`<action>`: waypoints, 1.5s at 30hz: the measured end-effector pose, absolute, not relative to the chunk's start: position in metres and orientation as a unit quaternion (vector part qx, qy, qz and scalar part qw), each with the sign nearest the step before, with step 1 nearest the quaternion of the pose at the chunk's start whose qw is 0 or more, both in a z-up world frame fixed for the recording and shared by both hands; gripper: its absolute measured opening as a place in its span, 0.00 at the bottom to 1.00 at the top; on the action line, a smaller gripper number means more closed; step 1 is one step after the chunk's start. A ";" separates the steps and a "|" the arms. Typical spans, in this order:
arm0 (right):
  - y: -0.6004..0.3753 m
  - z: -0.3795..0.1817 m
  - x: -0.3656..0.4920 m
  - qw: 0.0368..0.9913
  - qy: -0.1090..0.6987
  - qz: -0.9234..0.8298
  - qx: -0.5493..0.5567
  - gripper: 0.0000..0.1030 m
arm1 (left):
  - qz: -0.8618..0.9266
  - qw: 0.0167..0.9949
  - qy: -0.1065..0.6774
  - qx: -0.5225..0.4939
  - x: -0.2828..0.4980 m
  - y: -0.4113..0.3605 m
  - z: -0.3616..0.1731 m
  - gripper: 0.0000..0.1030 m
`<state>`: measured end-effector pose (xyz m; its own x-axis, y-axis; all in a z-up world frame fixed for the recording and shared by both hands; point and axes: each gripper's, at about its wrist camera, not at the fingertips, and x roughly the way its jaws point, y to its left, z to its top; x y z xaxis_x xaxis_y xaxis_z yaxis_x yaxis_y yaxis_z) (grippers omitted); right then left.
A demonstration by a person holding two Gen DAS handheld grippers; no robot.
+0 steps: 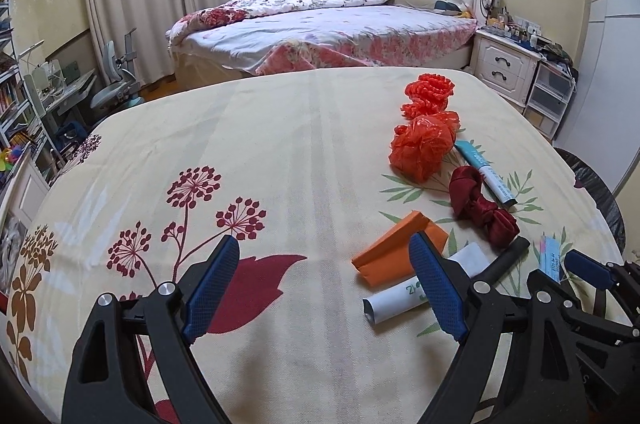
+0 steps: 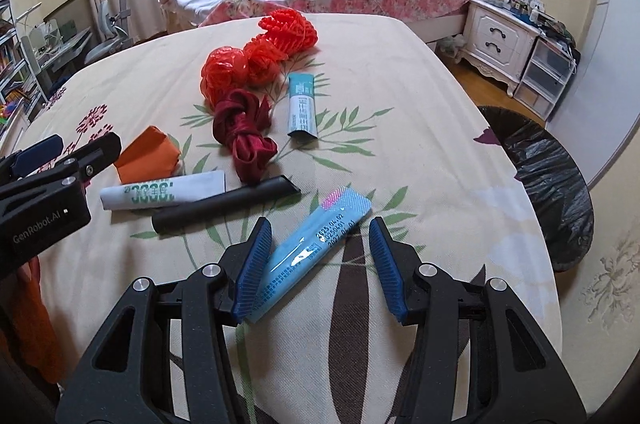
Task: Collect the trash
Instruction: 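Close right gripper on the blue toothpaste tube, then lift the blue tube with right gripper while left gripper approaches the orange paper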
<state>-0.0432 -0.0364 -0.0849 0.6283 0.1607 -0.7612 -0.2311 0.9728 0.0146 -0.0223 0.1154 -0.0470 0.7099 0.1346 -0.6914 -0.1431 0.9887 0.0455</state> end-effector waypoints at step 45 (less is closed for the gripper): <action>-0.058 -0.085 -0.030 0.906 0.406 0.117 -0.031 0.21 | 0.056 0.891 0.450 0.009 0.016 0.096 -0.069 0.82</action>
<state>-0.0302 -0.0582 -0.0850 0.6436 0.1877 -0.7420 -0.2377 0.9706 0.0394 0.0158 0.0956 -0.0689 0.5894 0.1075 -0.8007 -0.0907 0.9936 0.0667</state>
